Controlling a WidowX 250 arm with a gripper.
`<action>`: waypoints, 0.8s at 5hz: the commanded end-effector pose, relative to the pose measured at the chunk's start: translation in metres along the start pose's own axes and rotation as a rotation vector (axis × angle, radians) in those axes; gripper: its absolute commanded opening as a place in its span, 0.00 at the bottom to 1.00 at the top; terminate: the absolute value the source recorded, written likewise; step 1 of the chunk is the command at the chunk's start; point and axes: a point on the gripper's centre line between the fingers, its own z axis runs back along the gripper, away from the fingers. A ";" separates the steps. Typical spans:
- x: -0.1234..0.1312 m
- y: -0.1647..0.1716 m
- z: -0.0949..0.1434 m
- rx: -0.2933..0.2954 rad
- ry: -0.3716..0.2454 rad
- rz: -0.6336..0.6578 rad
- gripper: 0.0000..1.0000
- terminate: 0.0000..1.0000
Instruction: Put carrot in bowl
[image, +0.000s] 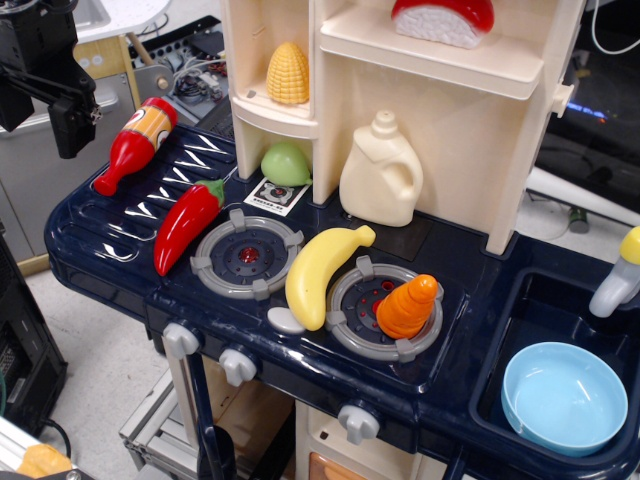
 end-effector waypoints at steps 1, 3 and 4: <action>0.000 0.000 0.000 0.000 0.000 0.000 1.00 0.00; -0.009 -0.091 0.053 0.028 -0.044 -0.061 1.00 0.00; 0.003 -0.138 0.078 0.024 0.007 0.006 1.00 0.00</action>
